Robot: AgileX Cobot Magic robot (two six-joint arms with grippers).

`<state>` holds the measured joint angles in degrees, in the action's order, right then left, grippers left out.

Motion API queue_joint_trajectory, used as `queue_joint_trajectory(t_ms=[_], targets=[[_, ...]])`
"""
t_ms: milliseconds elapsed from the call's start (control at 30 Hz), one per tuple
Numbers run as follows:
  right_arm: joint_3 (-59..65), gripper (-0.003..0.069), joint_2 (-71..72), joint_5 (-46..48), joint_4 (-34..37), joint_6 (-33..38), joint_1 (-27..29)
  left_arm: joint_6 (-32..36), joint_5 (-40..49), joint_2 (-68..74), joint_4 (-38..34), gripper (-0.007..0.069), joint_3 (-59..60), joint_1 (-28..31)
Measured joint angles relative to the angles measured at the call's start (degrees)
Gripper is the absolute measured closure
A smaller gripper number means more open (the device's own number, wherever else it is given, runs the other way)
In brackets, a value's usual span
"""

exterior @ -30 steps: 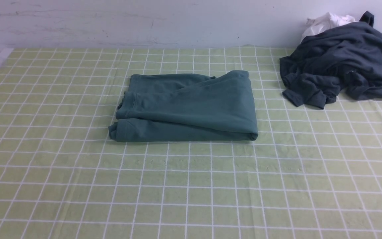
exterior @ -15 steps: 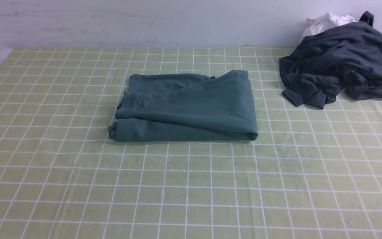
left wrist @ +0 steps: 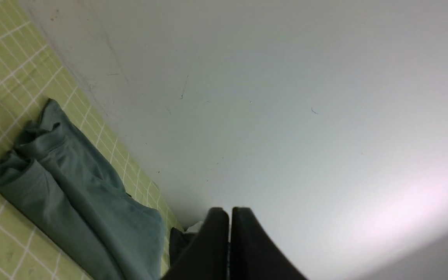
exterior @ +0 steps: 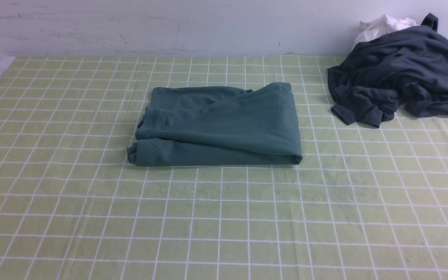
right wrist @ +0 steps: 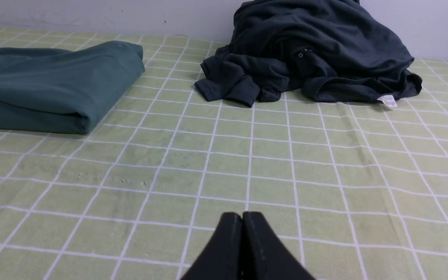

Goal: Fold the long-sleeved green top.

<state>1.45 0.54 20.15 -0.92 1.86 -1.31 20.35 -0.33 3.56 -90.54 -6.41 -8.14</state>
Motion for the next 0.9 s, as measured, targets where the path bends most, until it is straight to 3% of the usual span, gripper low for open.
queue_joint_trajectory(t_ms=[167,233,300,333,367,467,500,567,700,900], targets=[[0.0,0.0666,0.0,0.0,0.0,-0.1,0.0,2.4,-5.0,-3.0,-3.0,0.0629,0.1,0.0],[0.0,0.0666,0.0,0.0,0.0,-0.2,0.0,7.8,-5.2,-4.1,2.3,0.0629,0.1,0.0],[0.0,0.0666,0.0,0.0,0.0,-0.2,0.0,11.3,-4.7,-4.2,15.4,0.0629,0.1,0.1],[0.0,0.0666,0.0,0.0,0.0,-0.2,0.0,11.5,-4.5,-4.2,18.5,0.0629,0.1,0.1],[0.0,0.0666,0.0,0.0,0.0,-0.2,0.0,11.3,-2.9,-4.2,32.1,0.0629,0.1,0.9],[0.0,0.0666,0.0,0.0,0.0,-0.2,0.0,5.1,2.5,-4.2,54.4,0.0629,0.1,3.6],[0.0,0.0666,0.0,0.0,0.0,-0.2,0.0,0.0,5.6,-4.2,62.4,0.0629,0.1,5.0],[0.0,0.0666,0.0,0.0,0.0,-0.2,0.0,-9.5,10.4,-4.2,71.4,0.0629,0.3,7.6],[0.0,0.0666,0.0,0.0,0.1,-0.2,0.0,-22.0,13.6,-4.2,80.8,0.0629,3.9,11.3],[0.0,0.0666,0.0,0.1,0.2,-0.2,0.1,-24.3,16.4,-4.2,85.6,0.0629,8.0,12.1]])
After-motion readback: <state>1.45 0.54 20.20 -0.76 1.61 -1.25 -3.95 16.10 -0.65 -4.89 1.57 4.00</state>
